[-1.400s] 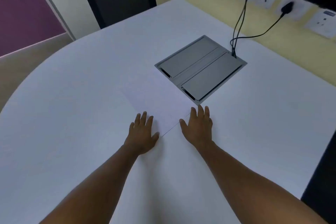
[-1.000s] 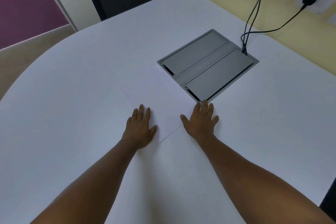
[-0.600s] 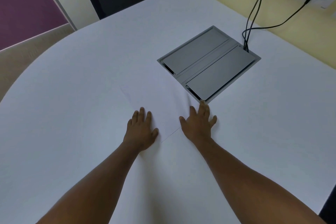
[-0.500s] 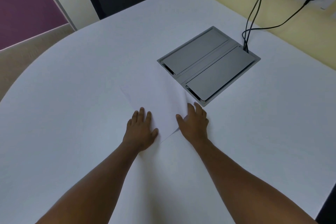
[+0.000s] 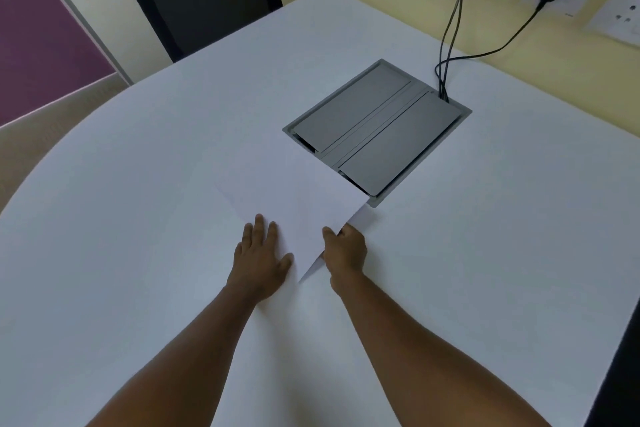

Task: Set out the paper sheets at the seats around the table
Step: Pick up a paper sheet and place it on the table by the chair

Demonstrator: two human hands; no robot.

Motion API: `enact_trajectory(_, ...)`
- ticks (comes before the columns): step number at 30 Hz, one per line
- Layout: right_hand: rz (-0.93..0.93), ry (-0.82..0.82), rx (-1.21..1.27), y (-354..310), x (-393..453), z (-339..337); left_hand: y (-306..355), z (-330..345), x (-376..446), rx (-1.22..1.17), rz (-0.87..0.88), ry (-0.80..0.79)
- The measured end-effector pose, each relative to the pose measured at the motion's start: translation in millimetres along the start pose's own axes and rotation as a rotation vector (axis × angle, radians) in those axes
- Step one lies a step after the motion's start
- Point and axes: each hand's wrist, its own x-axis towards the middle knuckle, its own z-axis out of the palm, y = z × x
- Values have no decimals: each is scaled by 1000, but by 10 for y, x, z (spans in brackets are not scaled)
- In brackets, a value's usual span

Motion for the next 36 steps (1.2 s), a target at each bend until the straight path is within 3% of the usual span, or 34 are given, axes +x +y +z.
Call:
enact_trajectory(5,-158,-8,-172,-198,99,-340,136,-72,-47,-286,-71,199)
enact_trajectory(10,-198,-18,-92,-388,68,-818,573,-235,11,-664,-169,416)
enact_trajectory(17,-257,-3,66,-631,2,-1519,1352,-281,52,-1171,-576,294)
enact_trajectory(22,-281,-3,156,-652,4,-1974,1767,-184,-9,-1488,-607,234)
enact_trajectory(29,-189,85,176,-325,115,-2685,2125,-150,131,-1621,-610,265)
enact_trajectory(36,-51,221,137,22,382,-3313,2598,103,246,-1490,-497,217)
